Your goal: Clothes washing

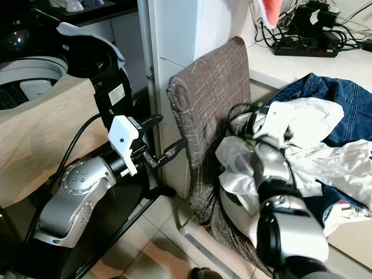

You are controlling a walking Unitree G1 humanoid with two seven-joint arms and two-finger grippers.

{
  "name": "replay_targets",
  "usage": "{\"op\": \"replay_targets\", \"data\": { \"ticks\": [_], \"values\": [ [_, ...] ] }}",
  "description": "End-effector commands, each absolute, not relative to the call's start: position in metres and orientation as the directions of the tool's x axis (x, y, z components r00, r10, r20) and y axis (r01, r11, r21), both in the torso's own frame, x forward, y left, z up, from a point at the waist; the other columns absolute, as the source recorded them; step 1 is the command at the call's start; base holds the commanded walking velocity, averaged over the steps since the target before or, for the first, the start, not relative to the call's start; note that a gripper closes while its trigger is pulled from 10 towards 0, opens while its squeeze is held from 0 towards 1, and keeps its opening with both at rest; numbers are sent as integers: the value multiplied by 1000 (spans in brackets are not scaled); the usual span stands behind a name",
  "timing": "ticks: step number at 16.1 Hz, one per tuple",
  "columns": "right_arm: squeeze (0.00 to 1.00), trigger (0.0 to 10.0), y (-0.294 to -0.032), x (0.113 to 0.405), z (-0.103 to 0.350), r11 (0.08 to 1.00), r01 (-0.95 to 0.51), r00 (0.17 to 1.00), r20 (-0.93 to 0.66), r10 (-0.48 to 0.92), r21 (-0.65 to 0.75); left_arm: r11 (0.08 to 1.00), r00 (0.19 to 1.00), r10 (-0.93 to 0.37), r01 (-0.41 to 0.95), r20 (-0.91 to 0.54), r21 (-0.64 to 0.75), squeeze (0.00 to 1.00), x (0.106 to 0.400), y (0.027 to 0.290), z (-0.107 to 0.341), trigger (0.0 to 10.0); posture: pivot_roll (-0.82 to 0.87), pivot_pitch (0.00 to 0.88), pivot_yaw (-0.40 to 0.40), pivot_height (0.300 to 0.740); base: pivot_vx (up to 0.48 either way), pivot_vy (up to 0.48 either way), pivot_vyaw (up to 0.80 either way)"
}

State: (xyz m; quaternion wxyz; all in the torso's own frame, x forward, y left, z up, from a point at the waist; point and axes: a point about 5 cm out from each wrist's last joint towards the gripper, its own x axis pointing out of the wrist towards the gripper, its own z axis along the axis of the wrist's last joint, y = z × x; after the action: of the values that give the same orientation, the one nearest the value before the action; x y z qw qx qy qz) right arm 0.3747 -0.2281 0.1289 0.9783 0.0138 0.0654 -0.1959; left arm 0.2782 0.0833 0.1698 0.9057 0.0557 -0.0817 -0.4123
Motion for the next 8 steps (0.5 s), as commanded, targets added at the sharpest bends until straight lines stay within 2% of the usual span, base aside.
{"op": "replay_targets", "data": {
  "ticks": [1,7,8],
  "values": [
    [1000,10000,-229,379,141,920,393,915,-101,-391,-7,646,638,-763,742,107,182,0,276,81,173,10000,18,24,-7,740,0,0,0],
    [1000,10000,-250,374,135,862,472,843,-193,-503,-186,640,634,-767,746,100,181,0,275,79,171,10000,17,24,-9,740,0,0,0],
    [0,10000,-249,374,126,891,428,848,-274,-453,-148,637,630,-770,749,98,184,0,275,78,172,10000,14,24,-6,740,0,0,0]
  ]
}}
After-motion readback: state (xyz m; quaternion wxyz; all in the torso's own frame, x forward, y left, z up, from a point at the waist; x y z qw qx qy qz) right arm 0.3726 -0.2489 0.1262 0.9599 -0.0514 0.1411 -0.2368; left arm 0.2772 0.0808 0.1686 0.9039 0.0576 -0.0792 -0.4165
